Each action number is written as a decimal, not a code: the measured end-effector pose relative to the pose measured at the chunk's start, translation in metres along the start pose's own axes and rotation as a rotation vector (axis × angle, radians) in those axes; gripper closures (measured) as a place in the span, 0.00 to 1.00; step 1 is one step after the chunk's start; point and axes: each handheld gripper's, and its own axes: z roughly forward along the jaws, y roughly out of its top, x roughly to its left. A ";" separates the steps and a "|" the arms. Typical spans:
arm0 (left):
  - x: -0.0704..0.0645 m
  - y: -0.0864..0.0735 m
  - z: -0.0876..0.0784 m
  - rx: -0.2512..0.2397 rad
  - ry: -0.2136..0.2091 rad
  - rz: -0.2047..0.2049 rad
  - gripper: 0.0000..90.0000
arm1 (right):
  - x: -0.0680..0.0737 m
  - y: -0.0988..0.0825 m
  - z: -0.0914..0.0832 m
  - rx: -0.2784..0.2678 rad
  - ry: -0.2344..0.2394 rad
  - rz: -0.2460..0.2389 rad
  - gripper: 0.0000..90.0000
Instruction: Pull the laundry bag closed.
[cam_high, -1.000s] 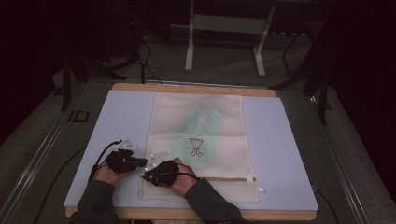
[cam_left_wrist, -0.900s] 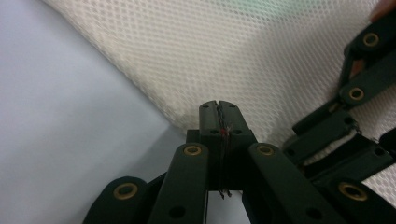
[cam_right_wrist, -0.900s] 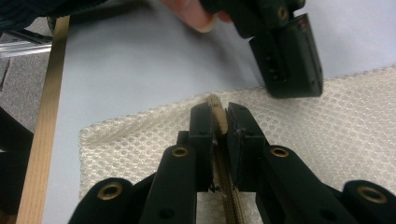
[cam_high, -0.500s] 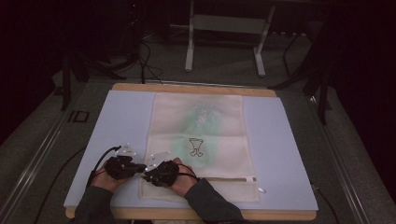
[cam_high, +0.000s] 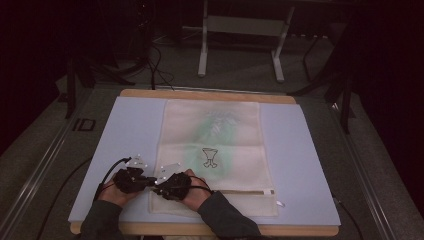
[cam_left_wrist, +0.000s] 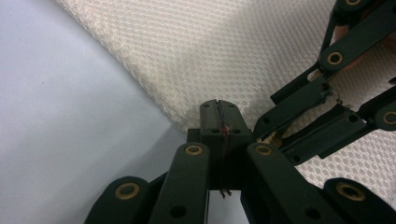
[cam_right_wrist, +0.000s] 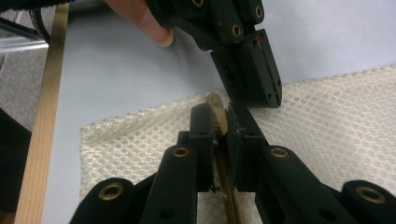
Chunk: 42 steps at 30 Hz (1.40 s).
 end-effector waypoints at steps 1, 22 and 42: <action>0.000 0.000 0.000 0.000 0.000 0.000 1.00 | 0.000 0.000 0.000 0.000 0.000 0.000 0.91; 0.000 0.000 0.000 0.002 -0.003 0.016 1.00 | 0.001 -0.004 -0.014 0.067 -0.020 -0.047 0.91; 0.000 0.001 0.000 0.004 -0.005 0.022 1.00 | 0.002 -0.008 -0.022 0.079 -0.029 -0.057 0.91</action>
